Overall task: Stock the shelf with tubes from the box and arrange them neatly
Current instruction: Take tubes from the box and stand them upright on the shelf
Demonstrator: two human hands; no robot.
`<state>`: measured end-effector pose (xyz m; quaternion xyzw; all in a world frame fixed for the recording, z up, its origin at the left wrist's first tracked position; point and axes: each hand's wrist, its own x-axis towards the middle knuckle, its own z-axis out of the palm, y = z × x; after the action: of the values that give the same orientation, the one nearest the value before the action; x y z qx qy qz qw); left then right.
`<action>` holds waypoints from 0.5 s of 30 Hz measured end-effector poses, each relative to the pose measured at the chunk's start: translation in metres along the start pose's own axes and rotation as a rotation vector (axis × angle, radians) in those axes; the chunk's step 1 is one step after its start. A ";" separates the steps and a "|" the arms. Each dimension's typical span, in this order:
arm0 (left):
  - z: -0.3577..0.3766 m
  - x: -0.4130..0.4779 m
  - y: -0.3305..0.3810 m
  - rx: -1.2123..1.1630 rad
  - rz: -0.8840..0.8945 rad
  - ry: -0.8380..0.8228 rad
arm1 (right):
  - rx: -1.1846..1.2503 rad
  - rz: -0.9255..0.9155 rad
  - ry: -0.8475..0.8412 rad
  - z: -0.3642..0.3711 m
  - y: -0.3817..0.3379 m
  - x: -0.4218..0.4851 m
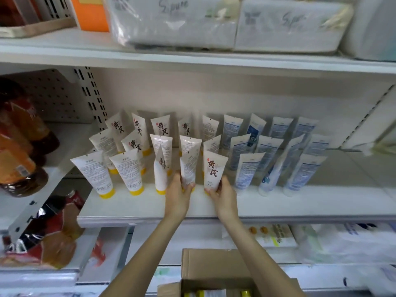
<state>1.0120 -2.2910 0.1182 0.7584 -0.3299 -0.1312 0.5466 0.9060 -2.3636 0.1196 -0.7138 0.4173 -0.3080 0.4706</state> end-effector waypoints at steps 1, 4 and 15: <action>0.000 0.000 0.000 0.005 -0.003 0.000 | 0.006 0.006 0.004 0.001 0.000 0.001; 0.001 -0.001 0.000 0.022 -0.024 -0.008 | 0.016 0.016 0.013 0.003 0.001 0.005; -0.020 -0.063 0.017 -0.014 -0.121 0.064 | 0.026 0.117 -0.114 -0.028 -0.007 -0.042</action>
<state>0.9695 -2.2388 0.1305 0.7769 -0.2646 -0.1420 0.5534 0.8654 -2.3359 0.1345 -0.6986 0.4266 -0.2442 0.5200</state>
